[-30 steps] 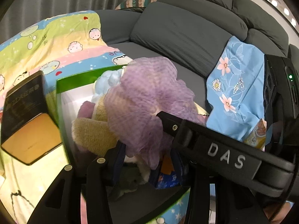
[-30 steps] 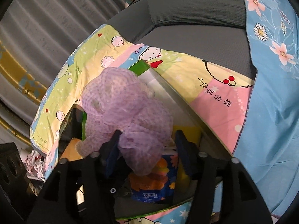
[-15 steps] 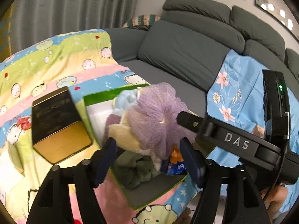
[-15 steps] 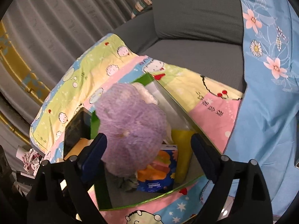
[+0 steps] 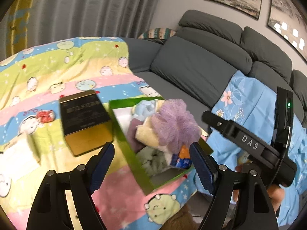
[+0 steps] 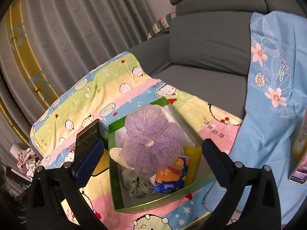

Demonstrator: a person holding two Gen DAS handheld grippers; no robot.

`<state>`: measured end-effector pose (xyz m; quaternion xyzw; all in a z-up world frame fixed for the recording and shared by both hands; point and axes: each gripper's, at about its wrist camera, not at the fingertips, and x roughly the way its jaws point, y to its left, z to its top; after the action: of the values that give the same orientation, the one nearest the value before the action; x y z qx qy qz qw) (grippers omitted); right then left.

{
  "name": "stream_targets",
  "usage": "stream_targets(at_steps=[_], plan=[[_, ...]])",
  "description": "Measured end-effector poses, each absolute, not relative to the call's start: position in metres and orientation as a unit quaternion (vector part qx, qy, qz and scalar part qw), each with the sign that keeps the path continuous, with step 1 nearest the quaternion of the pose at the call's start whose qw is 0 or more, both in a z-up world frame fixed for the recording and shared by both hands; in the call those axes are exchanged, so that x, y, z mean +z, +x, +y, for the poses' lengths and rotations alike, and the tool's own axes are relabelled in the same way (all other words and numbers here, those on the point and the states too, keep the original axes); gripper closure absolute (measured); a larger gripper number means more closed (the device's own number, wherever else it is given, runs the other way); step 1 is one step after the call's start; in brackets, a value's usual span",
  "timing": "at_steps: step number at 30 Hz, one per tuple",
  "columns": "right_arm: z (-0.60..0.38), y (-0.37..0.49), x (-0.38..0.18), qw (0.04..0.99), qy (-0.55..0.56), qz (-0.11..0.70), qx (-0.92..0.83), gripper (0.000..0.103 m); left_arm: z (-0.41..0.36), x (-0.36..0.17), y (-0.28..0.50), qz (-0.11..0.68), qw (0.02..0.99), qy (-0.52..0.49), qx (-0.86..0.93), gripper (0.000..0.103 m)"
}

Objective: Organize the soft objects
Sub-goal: 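Move the empty right tool back toward the red-and-white knitted sock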

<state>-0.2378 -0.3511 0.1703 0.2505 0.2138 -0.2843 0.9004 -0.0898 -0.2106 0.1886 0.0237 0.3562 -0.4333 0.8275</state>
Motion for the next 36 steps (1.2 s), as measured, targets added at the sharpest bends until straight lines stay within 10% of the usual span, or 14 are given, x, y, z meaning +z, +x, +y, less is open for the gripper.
stream_targets(at_steps=[27,36], plan=[[-0.25,-0.166,0.184,0.943,0.223,0.236,-0.068,0.002,0.004,0.127,-0.006,0.412,0.903,-0.055,-0.113,0.022],[-0.162,0.029,0.167,0.91,0.138,0.391,0.029,0.029,0.039,0.122,0.01,0.424,0.896,-0.097,-0.087,0.022]])
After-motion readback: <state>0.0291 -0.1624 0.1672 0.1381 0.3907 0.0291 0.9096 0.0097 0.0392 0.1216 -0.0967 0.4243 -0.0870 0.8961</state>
